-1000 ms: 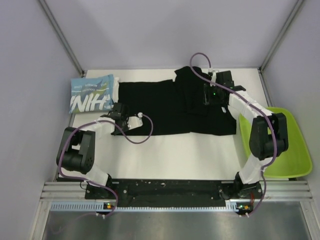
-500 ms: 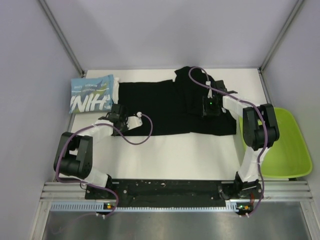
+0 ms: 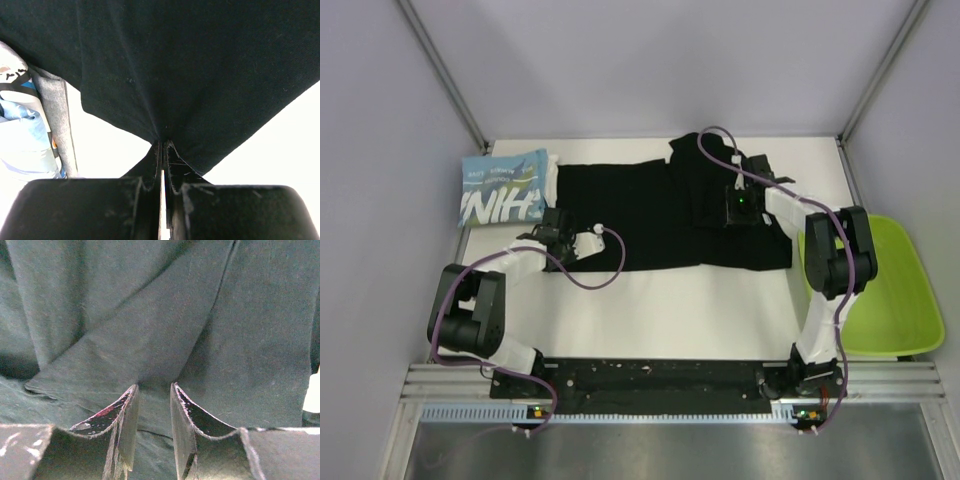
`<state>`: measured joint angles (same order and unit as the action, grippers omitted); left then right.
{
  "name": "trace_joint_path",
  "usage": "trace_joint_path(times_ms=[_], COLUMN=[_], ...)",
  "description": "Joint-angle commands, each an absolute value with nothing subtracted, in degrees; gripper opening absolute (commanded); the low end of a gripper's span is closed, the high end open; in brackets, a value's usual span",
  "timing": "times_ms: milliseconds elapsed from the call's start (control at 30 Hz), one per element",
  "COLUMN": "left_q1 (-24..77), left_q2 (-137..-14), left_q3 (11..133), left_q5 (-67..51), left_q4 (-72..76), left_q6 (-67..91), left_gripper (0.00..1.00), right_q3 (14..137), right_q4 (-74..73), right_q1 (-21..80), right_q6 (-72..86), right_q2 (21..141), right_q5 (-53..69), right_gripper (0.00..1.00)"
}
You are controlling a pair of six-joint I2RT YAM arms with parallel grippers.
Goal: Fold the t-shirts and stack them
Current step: Fold the flattened tshirt in 1/3 of the way
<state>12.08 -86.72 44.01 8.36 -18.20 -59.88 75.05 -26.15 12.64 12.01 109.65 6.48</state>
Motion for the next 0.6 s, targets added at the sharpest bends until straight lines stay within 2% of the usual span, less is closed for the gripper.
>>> trace_joint_path(times_ms=[0, 367, 467, 567], left_q1=[11.87, 11.87, 11.87, 11.87], left_q2=[-85.61, -85.6, -85.87, -85.87], left_q3=[44.21, 44.56, 45.0, 45.09], left_q5=[7.91, 7.65, 7.82, 7.91], left_q4=[-18.02, -18.28, -18.37, -18.63], left_q6=[-59.06, -58.97, -58.63, -58.62], left_gripper=[0.0, 0.0, 0.0, 0.0], right_q3=[78.4, 78.31, 78.66, 78.84], right_q4=[-24.26, -26.02, -25.84, -25.58], right_q1=[13.01, 13.01, 13.01, 12.92], right_q6=[12.13, 12.48, 12.3, 11.95], right_q2=[109.25, 111.97, 113.29, 113.91], right_q5=[8.0, 5.62, 6.68, 7.38], right_gripper=[0.31, 0.32, 0.27, 0.16])
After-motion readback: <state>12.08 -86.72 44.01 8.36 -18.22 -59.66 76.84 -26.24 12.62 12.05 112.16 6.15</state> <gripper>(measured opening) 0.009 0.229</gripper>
